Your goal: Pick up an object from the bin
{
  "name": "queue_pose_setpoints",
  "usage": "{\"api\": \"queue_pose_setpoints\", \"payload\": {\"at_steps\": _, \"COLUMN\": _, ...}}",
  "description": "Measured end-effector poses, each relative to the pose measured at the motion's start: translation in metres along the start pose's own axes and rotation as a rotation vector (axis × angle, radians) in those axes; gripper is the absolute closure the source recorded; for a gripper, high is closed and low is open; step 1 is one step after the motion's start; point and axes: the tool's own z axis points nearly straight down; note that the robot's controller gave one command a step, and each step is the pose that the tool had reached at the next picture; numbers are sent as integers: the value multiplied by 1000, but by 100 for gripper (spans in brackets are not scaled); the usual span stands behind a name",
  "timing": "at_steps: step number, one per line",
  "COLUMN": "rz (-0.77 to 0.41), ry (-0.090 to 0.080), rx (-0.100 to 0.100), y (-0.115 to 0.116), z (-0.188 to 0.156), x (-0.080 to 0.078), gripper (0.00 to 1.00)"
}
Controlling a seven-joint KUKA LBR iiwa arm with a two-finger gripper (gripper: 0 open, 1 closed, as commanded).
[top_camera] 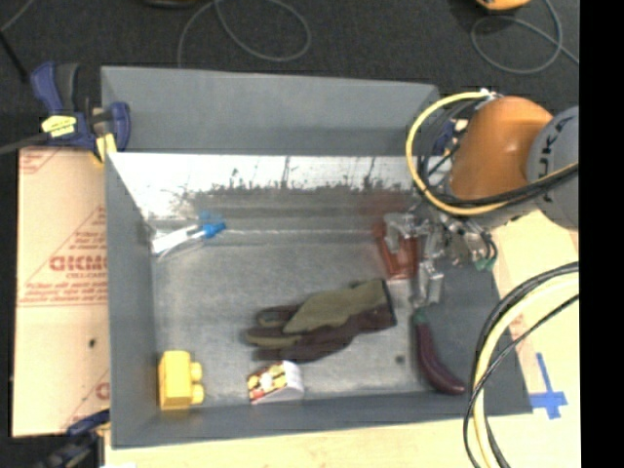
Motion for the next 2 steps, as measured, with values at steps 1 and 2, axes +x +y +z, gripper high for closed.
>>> {"api": "queue_pose_setpoints", "payload": {"at_steps": 1, "rz": -279, "ry": -5, "rx": 3, "y": 36, "z": 33, "x": 28, "gripper": 100}}
{"api": "queue_pose_setpoints", "payload": {"at_steps": 2, "rz": -281, "ry": -5, "rx": 4, "y": 36, "z": 33, "x": 28, "gripper": 0}}
